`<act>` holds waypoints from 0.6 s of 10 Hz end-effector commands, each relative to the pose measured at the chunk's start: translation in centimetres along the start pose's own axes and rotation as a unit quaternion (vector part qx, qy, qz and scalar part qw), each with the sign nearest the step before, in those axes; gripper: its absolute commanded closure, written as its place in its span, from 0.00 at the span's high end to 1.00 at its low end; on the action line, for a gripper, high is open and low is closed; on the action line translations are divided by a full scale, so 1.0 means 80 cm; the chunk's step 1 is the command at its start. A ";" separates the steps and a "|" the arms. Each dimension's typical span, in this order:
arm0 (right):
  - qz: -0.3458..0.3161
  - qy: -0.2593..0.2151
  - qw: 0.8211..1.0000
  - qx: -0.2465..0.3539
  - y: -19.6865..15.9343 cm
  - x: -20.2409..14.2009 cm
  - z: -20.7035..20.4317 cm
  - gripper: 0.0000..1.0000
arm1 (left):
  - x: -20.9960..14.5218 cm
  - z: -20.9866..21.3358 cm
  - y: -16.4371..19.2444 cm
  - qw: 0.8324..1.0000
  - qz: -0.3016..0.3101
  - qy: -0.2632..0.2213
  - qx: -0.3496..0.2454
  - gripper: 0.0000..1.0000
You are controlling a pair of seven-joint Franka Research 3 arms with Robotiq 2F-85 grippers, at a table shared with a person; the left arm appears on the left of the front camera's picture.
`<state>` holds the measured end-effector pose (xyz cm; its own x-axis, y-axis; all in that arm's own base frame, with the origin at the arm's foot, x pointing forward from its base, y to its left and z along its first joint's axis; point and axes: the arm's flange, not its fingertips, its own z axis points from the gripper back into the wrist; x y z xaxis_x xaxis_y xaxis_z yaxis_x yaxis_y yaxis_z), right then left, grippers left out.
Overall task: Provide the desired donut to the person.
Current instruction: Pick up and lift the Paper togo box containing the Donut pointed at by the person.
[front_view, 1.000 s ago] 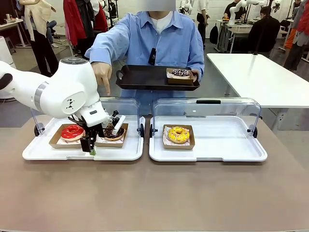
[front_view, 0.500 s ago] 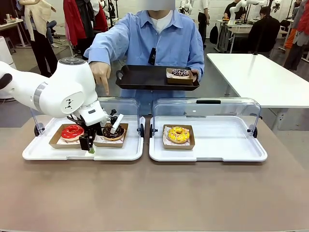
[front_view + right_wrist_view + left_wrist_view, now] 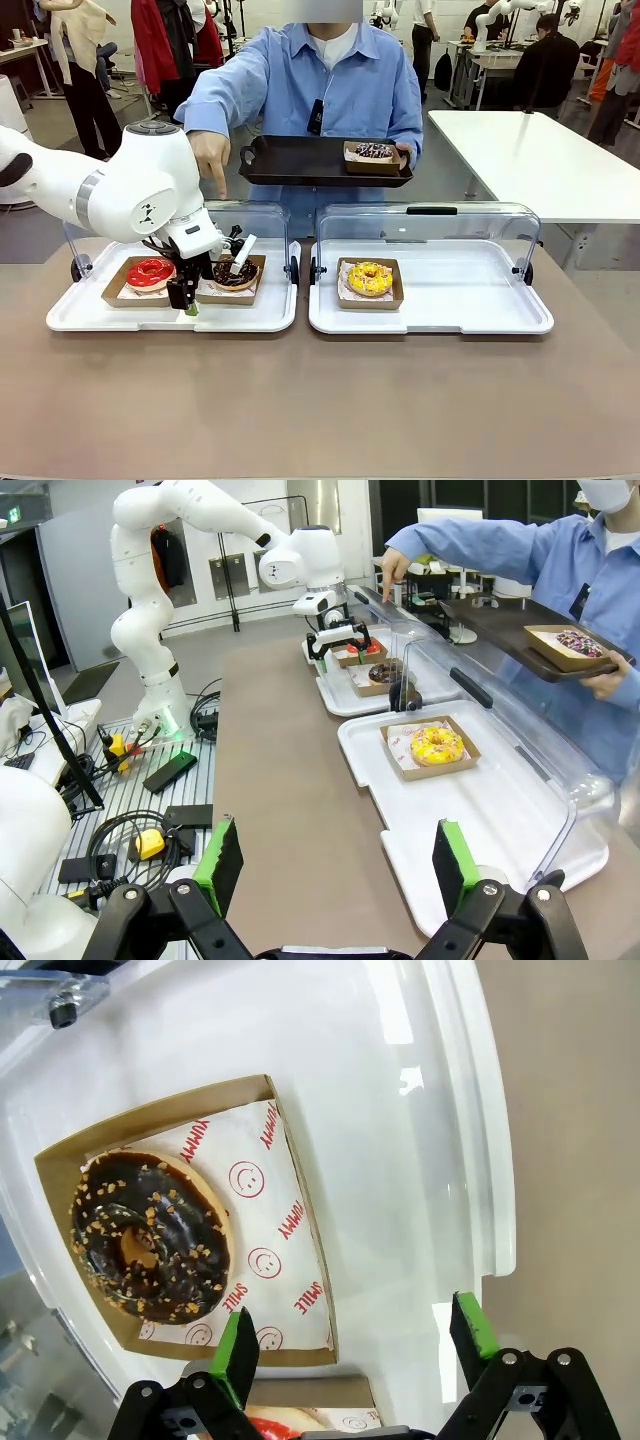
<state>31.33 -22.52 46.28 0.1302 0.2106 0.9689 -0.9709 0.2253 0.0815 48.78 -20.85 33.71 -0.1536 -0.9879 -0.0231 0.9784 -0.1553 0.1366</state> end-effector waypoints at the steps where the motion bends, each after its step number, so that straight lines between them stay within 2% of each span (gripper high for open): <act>1: 0.003 -0.003 1.000 0.003 0.001 -0.001 0.001 1.00 | -0.001 -0.008 0.008 1.000 0.003 0.011 0.003 1.00; 4: 0.003 -0.003 1.000 0.003 0.001 -0.001 0.001 1.00 | -0.002 -0.015 0.011 1.000 0.003 0.012 0.000 1.00; 5: 0.003 -0.003 1.000 0.003 0.001 -0.001 0.001 1.00 | -0.003 -0.014 0.012 1.000 0.000 0.014 0.005 0.45; 6: 0.003 -0.003 1.000 0.003 0.001 -0.001 0.001 1.00 | -0.004 -0.013 0.012 1.000 0.001 0.013 0.006 0.44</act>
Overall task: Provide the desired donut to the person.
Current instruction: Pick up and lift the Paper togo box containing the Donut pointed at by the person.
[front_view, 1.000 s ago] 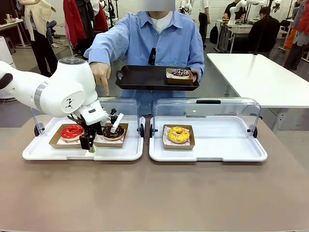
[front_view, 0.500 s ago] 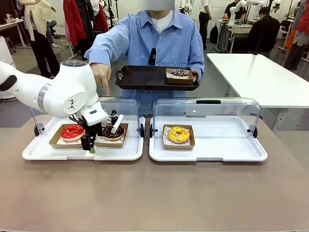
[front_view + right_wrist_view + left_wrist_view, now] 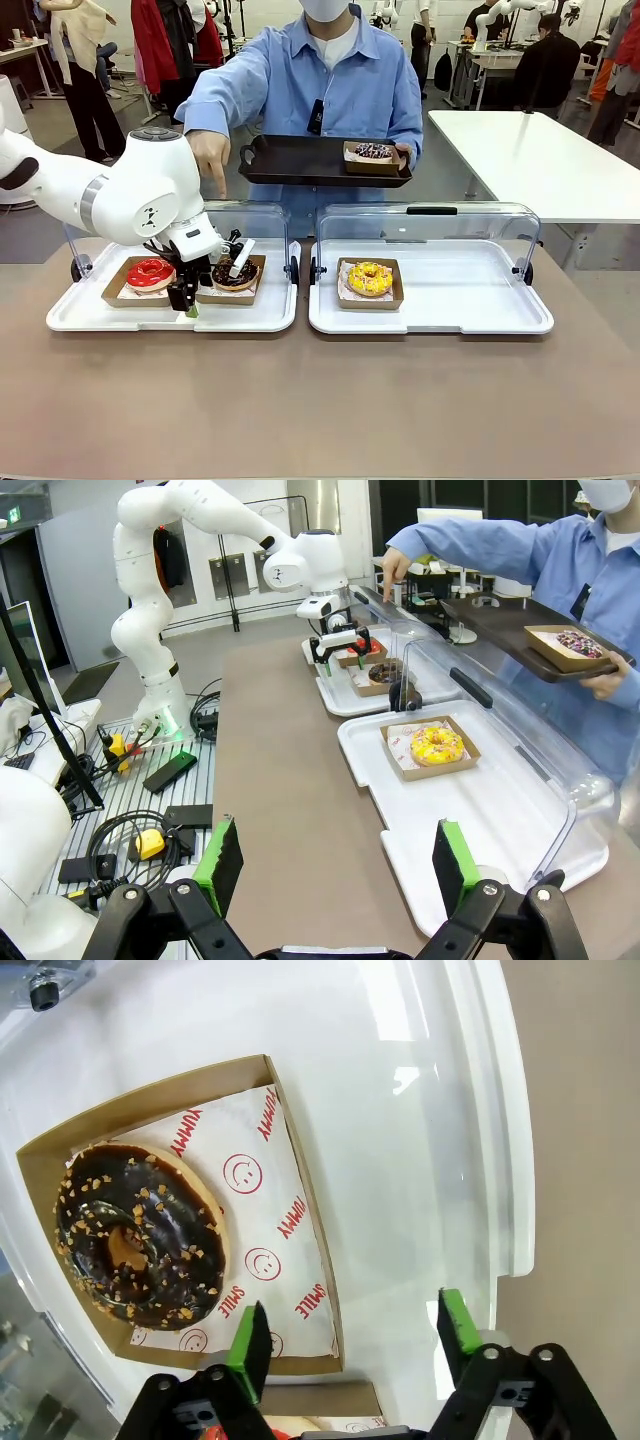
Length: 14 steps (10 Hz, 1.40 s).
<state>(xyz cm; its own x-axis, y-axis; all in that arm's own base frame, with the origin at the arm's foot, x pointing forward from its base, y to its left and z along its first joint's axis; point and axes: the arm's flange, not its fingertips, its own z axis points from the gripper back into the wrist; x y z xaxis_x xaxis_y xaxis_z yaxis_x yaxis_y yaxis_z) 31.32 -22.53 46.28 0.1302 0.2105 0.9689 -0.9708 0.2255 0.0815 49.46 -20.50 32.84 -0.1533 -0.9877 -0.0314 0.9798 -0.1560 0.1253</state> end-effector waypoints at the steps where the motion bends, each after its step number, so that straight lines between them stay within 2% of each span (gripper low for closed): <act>1: 0.003 -0.003 1.000 0.003 0.001 -0.001 0.001 1.00 | 0.001 0.000 0.006 1.000 0.001 0.007 0.014 0.00; 3: 0.003 -0.003 1.000 0.003 0.001 -0.001 0.001 1.00 | 0.001 0.002 0.006 1.000 0.004 0.007 0.013 0.00; 4: 0.003 -0.003 1.000 0.003 0.001 -0.001 0.001 1.00 | 0.001 0.002 0.005 1.000 0.006 0.006 0.011 0.18; 6: 0.003 -0.003 1.000 0.003 0.001 -0.001 0.001 1.00 | 0.000 0.004 0.005 1.000 0.013 0.007 0.008 0.00; 11: 0.003 -0.003 1.000 0.003 0.001 -0.001 0.001 1.00 | -0.003 0.021 -0.005 1.000 0.011 0.009 0.000 0.00; 14: 0.003 -0.003 1.000 0.003 0.001 -0.001 0.001 1.00 | 0.011 0.112 -0.046 1.000 -0.009 0.007 0.000 0.00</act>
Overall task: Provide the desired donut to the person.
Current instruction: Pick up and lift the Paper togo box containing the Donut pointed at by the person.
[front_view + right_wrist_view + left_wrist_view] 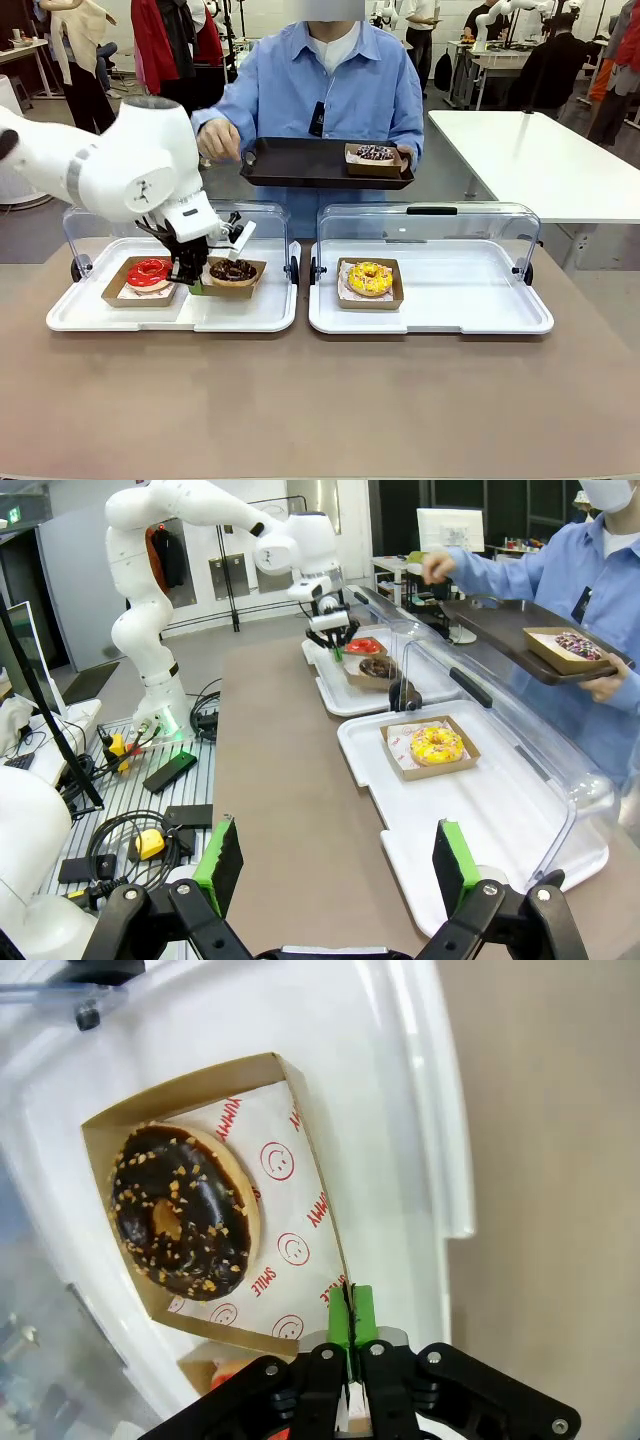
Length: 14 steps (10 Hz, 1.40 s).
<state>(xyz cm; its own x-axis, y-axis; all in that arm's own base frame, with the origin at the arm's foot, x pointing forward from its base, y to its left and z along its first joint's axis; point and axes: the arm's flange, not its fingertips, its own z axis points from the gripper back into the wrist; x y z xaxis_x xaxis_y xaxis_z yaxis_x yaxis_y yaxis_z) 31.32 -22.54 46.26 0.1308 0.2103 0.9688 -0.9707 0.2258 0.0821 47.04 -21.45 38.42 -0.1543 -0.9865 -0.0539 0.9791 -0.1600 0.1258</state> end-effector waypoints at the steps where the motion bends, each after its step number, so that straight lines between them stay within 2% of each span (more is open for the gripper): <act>1: 0.003 -0.003 1.000 0.003 0.001 -0.001 0.000 1.00 | -0.003 0.080 -0.052 1.000 -0.006 0.001 0.001 0.00; 5: 0.003 -0.003 1.000 0.003 0.001 -0.001 0.000 1.00 | -0.010 0.202 -0.138 1.000 -0.008 0.004 0.005 0.00; 7: 0.003 -0.003 1.000 0.003 0.001 -0.001 0.000 1.00 | -0.012 0.251 -0.169 1.000 -0.006 0.008 0.027 0.00; 9: 0.003 -0.003 1.000 0.003 0.001 -0.001 0.000 1.00 | -0.016 0.273 -0.175 0.999 -0.001 0.005 0.049 0.00; 11: 0.003 -0.003 1.000 0.003 0.001 -0.001 0.000 1.00 | -0.020 0.265 -0.164 0.999 0.022 0.002 0.041 0.00; 12: 0.003 -0.003 1.000 0.003 0.001 -0.001 0.000 1.00 | -0.018 0.281 -0.178 0.999 -0.001 0.004 0.046 0.00; 14: 0.003 -0.003 1.000 0.003 0.001 -0.001 0.000 1.00 | -0.018 0.281 -0.178 0.999 -0.001 0.004 0.046 0.00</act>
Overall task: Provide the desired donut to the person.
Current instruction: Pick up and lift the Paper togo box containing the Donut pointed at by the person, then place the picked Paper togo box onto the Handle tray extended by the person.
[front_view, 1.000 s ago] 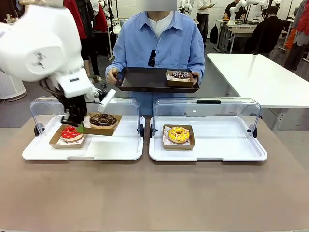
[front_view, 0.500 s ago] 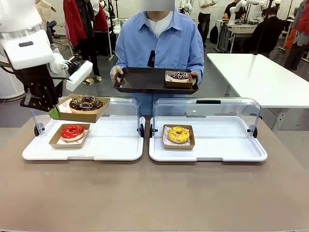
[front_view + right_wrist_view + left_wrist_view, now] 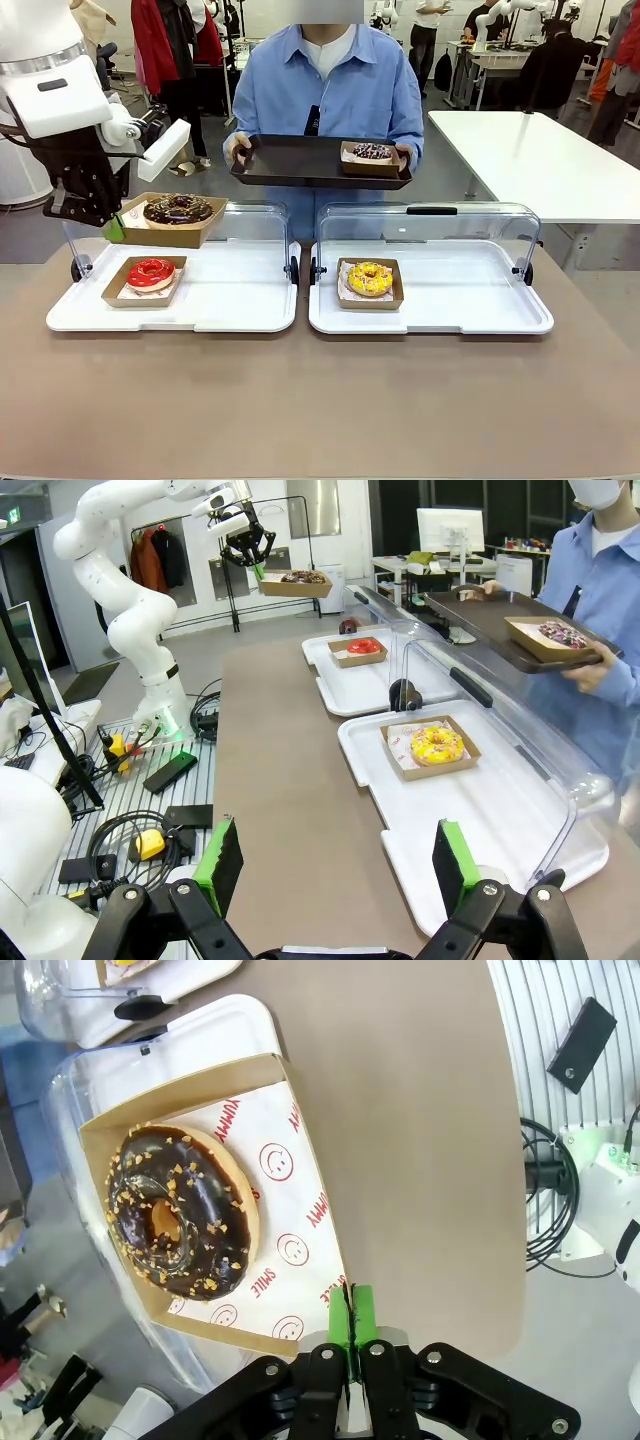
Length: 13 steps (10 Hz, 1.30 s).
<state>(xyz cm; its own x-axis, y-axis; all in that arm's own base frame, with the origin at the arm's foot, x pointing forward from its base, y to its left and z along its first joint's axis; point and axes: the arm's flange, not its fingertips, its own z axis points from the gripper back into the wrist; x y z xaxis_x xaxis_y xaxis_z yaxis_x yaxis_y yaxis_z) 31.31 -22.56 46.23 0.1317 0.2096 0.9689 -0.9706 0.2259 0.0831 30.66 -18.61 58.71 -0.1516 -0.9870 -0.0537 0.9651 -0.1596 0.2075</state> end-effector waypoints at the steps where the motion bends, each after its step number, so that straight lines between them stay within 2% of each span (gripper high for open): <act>1: 0.004 -0.002 1.000 0.003 0.001 0.000 0.000 1.00 | 0.000 0.005 -0.003 1.000 -0.002 0.004 0.005 0.00; 10: 0.004 -0.002 1.000 0.003 0.001 0.000 0.000 1.00 | 0.001 0.001 -0.001 1.000 -0.002 -0.001 0.001 0.01; 11: 0.004 -0.002 1.000 0.003 0.001 0.000 0.000 1.00 | -0.001 0.018 0.003 1.000 -0.025 -0.007 0.015 0.01; 13: 0.004 -0.002 1.000 0.003 0.001 0.000 0.000 1.00 | 0.009 0.045 0.009 1.000 -0.005 -0.007 0.030 0.01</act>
<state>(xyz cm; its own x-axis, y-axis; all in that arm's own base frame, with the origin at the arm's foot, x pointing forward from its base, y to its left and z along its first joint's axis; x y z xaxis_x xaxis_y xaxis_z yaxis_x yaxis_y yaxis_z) 31.31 -22.56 46.23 0.1317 0.2096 0.9689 -0.9706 0.2258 0.0831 30.58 -18.95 61.22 -0.1694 -0.9849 -0.0359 0.9527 -0.1730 0.2497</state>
